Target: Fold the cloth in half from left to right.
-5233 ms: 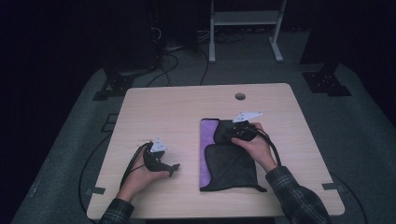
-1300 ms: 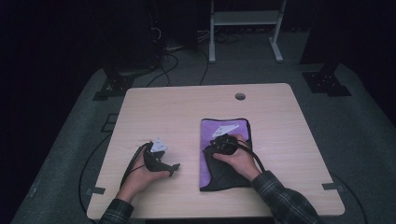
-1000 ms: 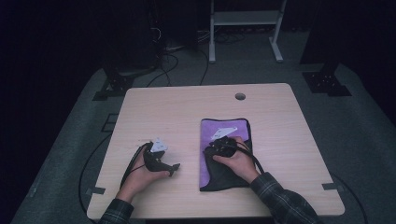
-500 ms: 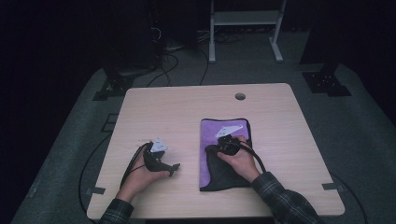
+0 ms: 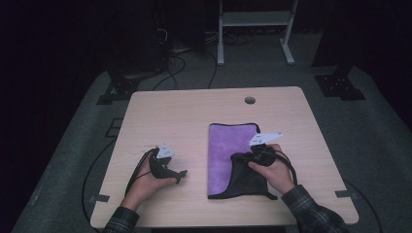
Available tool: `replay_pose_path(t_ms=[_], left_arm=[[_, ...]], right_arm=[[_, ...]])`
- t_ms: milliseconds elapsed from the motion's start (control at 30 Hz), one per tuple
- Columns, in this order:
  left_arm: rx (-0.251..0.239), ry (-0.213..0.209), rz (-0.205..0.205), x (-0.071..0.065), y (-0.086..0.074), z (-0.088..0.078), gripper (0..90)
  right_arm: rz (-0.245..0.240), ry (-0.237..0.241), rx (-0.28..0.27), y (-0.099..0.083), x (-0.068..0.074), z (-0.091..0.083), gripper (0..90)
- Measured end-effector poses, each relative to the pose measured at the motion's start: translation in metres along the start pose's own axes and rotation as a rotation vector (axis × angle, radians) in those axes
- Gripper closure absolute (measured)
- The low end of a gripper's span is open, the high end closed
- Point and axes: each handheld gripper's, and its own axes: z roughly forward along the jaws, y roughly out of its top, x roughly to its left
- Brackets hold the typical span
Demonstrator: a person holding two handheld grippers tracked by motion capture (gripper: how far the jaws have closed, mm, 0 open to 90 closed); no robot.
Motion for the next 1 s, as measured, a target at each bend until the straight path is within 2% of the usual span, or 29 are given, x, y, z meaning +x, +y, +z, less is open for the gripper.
replay_pose_path(t_ms=[33,67,200,333,433,500,533,567,600,633,700,733,833,1000], left_arm=[[0.0,0.0,0.0,0.0,0.0,0.0,0.0],[-0.001,0.0,0.0,0.0,0.0,0.0,0.0],[-0.001,0.0,-0.001,0.0,0.0,0.0,0.0],[0.001,0.002,-0.001,0.0,0.0,0.0,0.0],[-0.003,0.003,-0.006,-0.001,0.0,0.0,0.0],[-0.004,0.003,-0.003,0.0,0.0,0.0,0.0],[-0.004,0.003,-0.004,0.0,0.0,0.0,0.0],[-0.004,0.003,-0.004,0.0,0.0,0.0,0.0],[-0.004,0.003,-0.004,0.0,0.0,0.0,0.0],[-0.004,0.004,-0.004,0.0,0.0,0.0,0.0],[-0.004,0.004,-0.005,-0.001,0.0,0.0,0.0],[-0.003,0.005,-0.005,-0.001,0.0,0.0,0.0],[-0.003,0.005,-0.006,-0.001,0.0,0.0,0.0],[-0.003,0.005,-0.005,-0.001,0.0,0.0,0.0]], right_arm=[[0.0,0.0,0.0,0.0,0.0,0.0,87.2],[0.006,-0.002,-0.01,-0.006,0.0,-0.011,87.2],[0.018,-0.001,-0.009,-0.017,0.002,-0.024,87.2],[0.014,-0.011,0.023,-0.038,0.005,-0.037,87.2],[0.022,-0.009,0.034,-0.046,0.007,-0.041,87.2],[0.022,-0.013,0.049,-0.054,0.01,-0.044,87.1],[0.02,-0.021,0.074,-0.063,0.012,-0.047,86.7],[0.02,-0.021,0.074,-0.063,0.012,-0.047,86.7],[0.021,-0.023,0.089,-0.068,0.013,-0.048,86.0],[0.027,-0.02,0.106,-0.077,0.013,-0.05,80.9],[0.027,-0.006,0.11,-0.08,0.013,-0.053,78.3],[0.035,-0.012,0.095,-0.086,0.013,-0.062,73.6],[0.037,-0.029,0.073,-0.09,0.013,-0.074,71.1],[0.053,-0.114,0.056,-0.101,0.002,-0.092,65.9]])
